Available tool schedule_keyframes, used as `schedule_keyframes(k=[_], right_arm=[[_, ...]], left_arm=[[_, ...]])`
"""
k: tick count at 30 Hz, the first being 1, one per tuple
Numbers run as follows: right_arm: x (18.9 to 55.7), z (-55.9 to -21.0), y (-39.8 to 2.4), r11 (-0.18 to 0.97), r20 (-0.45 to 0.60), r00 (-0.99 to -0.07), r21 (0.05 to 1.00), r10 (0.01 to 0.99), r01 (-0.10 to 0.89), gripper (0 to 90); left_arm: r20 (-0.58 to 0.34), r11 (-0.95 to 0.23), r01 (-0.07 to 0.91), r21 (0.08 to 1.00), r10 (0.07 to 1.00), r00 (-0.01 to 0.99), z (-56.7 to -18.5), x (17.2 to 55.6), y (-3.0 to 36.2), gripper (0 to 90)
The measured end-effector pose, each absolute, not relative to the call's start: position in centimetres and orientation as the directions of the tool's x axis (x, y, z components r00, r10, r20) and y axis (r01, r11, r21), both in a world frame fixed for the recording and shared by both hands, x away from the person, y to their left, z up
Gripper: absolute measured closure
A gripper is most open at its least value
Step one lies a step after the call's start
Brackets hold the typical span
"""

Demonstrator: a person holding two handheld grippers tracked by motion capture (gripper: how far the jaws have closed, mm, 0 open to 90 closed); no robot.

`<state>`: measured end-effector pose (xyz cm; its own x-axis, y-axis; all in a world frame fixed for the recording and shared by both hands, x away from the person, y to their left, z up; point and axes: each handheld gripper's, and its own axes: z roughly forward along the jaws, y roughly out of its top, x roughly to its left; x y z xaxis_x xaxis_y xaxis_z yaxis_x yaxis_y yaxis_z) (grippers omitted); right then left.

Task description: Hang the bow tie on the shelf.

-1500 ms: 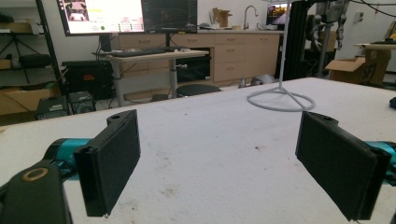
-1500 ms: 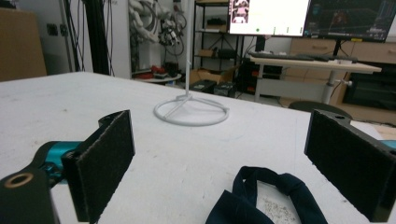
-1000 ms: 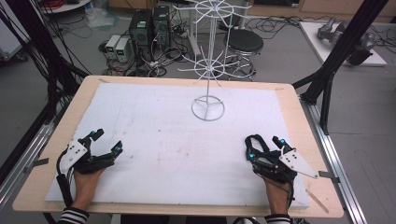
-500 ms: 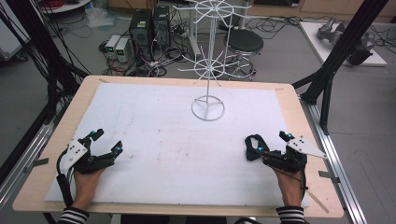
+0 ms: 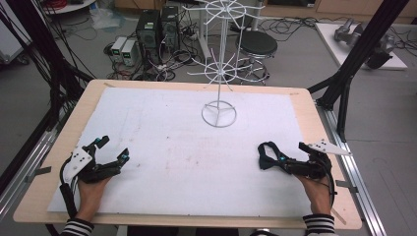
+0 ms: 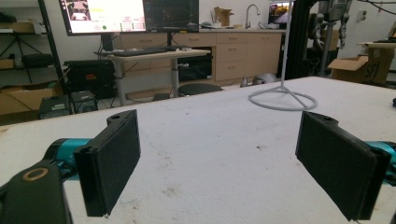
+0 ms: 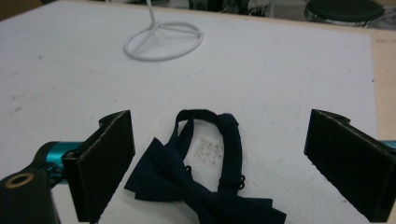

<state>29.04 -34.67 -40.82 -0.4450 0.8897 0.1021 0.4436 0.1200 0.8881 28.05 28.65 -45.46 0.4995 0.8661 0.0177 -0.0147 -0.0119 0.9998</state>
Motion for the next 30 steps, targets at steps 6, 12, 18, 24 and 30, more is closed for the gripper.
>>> schedule_keyframes(k=[6,12,18,24,30], right_arm=[[29.8,-41.1,-35.1,0.153,0.120,-0.460,0.844,0.880,0.514,7.6],[30.2,-41.6,-35.9,0.173,0.152,-0.474,0.801,0.867,0.574,12.9],[30.5,-41.8,-36.3,0.203,0.159,-0.485,0.766,0.860,0.610,13.7],[30.6,-42.4,-36.5,0.248,0.160,-0.501,0.718,0.851,0.650,16.3],[30.6,-43.0,-36.7,0.272,0.168,-0.512,0.688,0.842,0.673,23.6]], left_arm=[[0.021,-0.015,-0.017,1.000,0.867,0.499,-45.5,28.0,28.6,14.4],[0.021,-0.015,-0.017,1.000,0.867,0.498,-45.5,28.0,28.6,14.4],[0.021,-0.015,-0.017,1.000,0.866,0.499,-45.5,28.0,28.6,14.4],[0.022,-0.015,-0.018,1.000,0.867,0.498,-45.5,28.0,28.6,14.6],[0.022,-0.015,-0.019,1.000,0.867,0.497,-45.5,28.0,28.6,14.7]])
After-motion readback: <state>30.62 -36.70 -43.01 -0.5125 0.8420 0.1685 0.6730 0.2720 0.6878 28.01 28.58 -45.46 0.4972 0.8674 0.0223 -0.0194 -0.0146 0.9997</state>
